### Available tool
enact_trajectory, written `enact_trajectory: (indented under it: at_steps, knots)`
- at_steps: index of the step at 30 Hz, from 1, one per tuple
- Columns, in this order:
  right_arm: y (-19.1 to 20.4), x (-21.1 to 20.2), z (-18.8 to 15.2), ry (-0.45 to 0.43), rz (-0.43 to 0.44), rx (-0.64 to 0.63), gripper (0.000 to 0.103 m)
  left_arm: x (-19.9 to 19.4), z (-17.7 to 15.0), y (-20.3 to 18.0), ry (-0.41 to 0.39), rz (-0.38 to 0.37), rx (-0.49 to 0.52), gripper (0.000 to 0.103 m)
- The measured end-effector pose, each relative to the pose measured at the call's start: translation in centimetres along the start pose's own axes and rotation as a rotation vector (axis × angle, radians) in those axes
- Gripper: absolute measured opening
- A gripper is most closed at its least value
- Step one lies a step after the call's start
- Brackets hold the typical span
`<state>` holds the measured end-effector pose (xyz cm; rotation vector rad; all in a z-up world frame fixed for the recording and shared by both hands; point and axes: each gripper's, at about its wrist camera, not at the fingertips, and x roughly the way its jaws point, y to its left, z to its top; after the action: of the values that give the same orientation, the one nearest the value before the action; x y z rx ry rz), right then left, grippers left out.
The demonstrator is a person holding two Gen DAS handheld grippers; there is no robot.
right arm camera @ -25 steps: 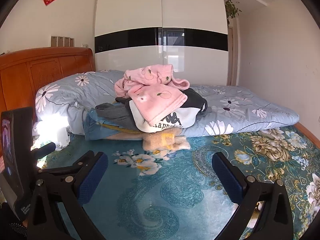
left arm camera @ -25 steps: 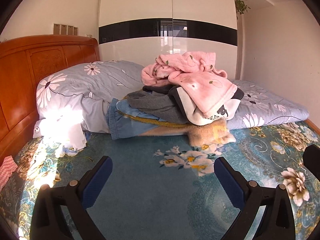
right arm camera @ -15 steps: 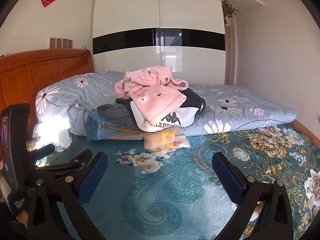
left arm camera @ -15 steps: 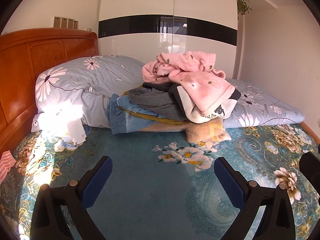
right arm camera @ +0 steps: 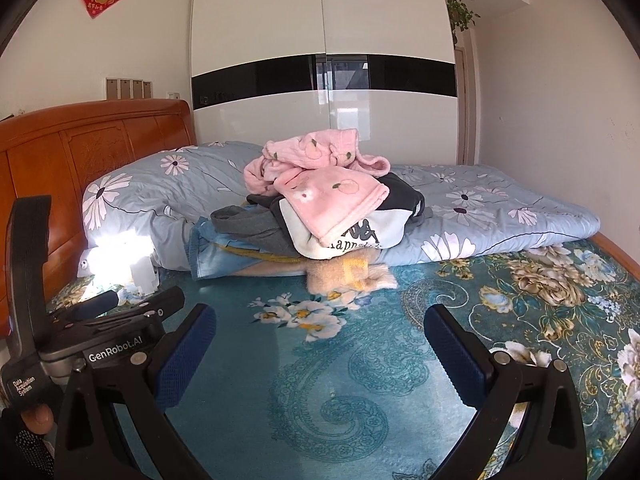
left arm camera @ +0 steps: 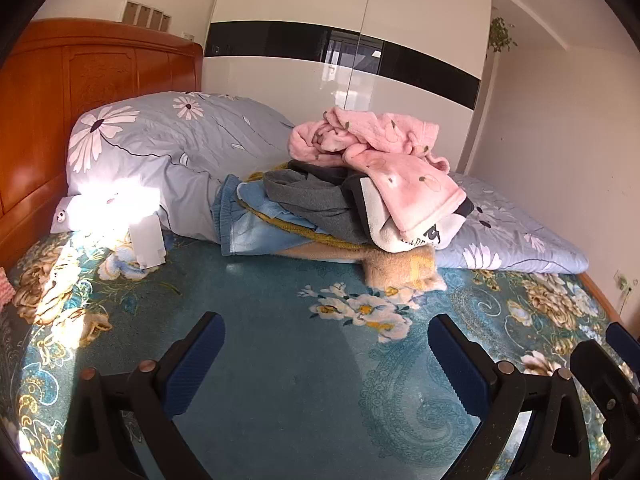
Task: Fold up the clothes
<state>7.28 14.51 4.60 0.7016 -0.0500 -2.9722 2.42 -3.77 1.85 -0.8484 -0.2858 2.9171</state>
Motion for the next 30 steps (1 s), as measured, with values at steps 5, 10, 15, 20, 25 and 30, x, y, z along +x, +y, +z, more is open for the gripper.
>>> enact_trajectory:
  at_steps: [5, 10, 15, 20, 25, 30]
  knots:
    - [-0.3, -0.5, -0.2, 0.000, -0.026, -0.002, 0.103, -0.5, 0.2, 0.7, -0.006, -0.031, -0.033, 0.103]
    - [-1.3, -1.0, -0.9, 0.006, -0.054, 0.042, 0.103, -0.6, 0.0, 0.6, 0.033, -0.075, -0.041, 0.103]
    - [-2.1, -0.6, -1.6, 0.026, -0.049, 0.071, 0.103, -0.4, -0.2, 0.3, 0.062, -0.059, -0.018, 0.103]
    - [-2.9, 1.0, -1.6, 0.047, -0.022, 0.070, 0.103, 0.6, -0.1, 0.3, 0.072, -0.014, -0.004, 0.103]
    - [-4.2, 2.9, -1.7, 0.063, -0.015, 0.081, 0.103, 3.8, 0.8, 0.0, 0.138, -0.025, -0.048, 0.103]
    - [-6.0, 5.4, -1.6, 0.097, -0.006, 0.133, 0.103, 5.3, 1.6, -1.3, 0.121, 0.001, -0.008, 0.103]
